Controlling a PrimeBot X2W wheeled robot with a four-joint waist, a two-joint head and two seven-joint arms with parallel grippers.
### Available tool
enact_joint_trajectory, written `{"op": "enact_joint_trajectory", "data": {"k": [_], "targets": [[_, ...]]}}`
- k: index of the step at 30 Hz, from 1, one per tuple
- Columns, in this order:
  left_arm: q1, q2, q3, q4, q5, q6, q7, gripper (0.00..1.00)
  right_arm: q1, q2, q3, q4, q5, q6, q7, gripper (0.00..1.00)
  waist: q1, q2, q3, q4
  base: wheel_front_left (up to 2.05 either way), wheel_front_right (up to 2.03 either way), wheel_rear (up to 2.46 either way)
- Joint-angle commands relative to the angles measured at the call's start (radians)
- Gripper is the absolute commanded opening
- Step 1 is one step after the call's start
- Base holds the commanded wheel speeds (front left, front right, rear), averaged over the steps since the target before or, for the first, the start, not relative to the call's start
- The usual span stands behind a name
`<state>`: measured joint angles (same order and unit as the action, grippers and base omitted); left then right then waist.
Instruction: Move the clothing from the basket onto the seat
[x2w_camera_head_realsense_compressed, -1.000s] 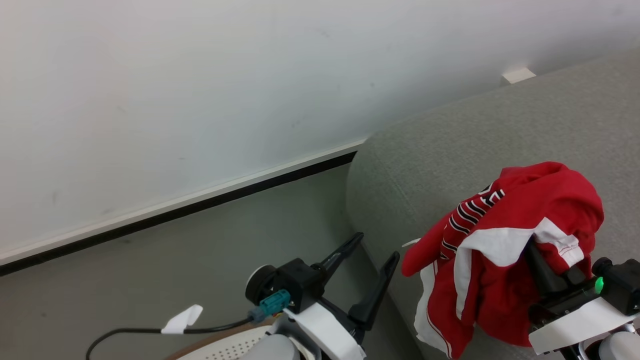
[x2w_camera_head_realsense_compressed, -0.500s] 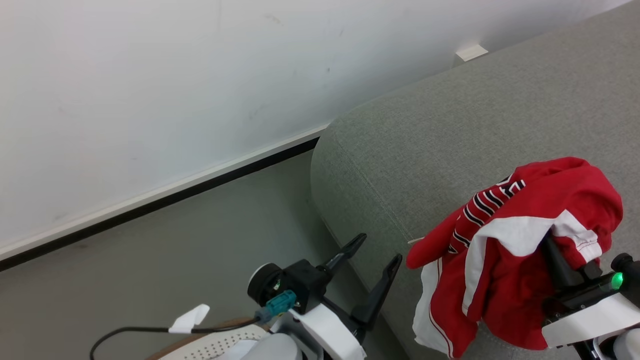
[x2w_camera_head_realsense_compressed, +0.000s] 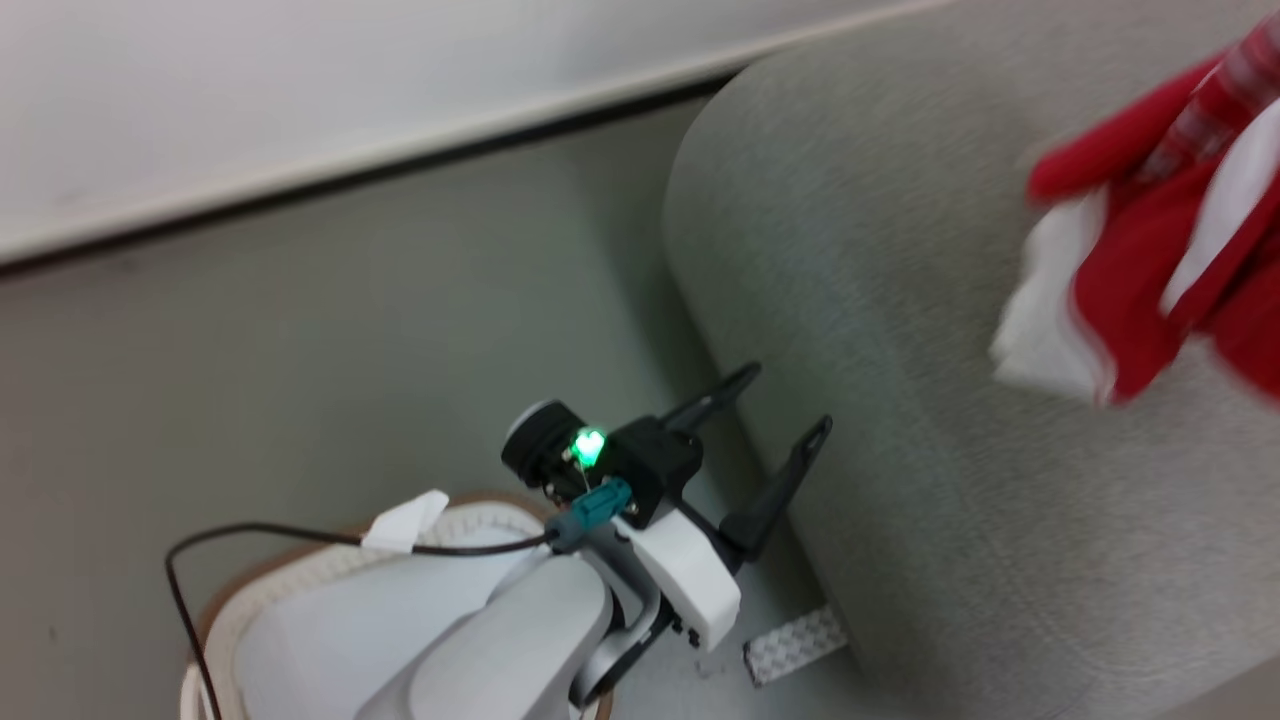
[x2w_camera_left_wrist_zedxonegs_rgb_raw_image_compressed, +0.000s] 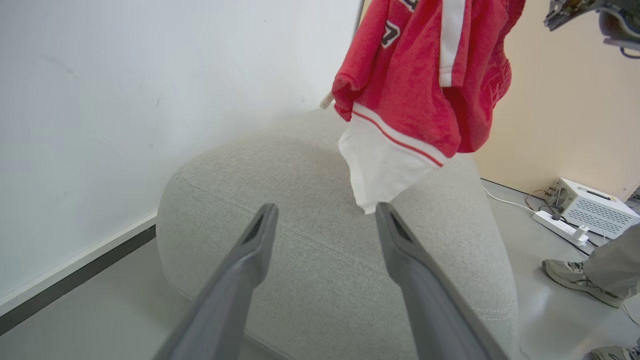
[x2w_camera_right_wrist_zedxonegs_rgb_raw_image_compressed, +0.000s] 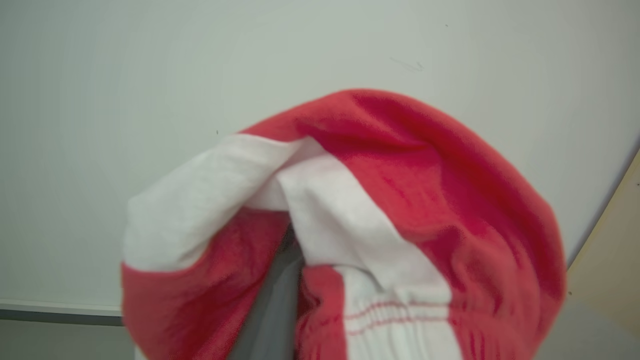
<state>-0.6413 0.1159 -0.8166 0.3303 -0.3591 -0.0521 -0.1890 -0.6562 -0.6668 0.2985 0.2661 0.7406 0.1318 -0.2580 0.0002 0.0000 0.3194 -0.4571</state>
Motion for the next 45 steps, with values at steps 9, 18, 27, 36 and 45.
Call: {"op": "enact_joint_trajectory", "data": {"k": [9,18,27,36,45], "targets": [[-0.117,0.029,0.011,-0.039,0.055,0.022,0.029,1.00,-0.256,-0.131,-0.096,0.134,0.069,-0.002,-0.007,0.00,-0.0002,0.0000,0.332,0.186,0.00,0.00,0.00],[-0.157,0.016,0.014,-0.045,0.064,0.039,0.015,1.00,-0.361,-0.126,0.041,0.412,0.092,-0.002,0.020,0.00,-0.0002,0.0000,0.401,0.253,0.00,0.00,0.00],[-0.132,0.012,0.024,-0.026,0.032,0.052,-0.011,1.00,-0.325,-0.132,0.235,0.632,0.185,-0.002,0.213,0.00,-0.0002,0.0000,0.370,0.295,0.00,0.00,0.00],[-0.090,0.012,0.035,0.020,-0.008,0.047,-0.047,1.00,-0.324,-0.131,0.382,0.665,0.205,-0.002,0.225,1.00,-0.0002,0.0000,0.232,0.272,0.00,0.00,0.00],[0.024,0.034,0.089,0.058,-0.067,0.066,-0.070,1.00,-0.260,-0.172,0.523,0.604,0.227,-0.002,0.271,1.00,-0.0002,0.0000,-0.004,0.266,0.00,0.00,0.00]]}}
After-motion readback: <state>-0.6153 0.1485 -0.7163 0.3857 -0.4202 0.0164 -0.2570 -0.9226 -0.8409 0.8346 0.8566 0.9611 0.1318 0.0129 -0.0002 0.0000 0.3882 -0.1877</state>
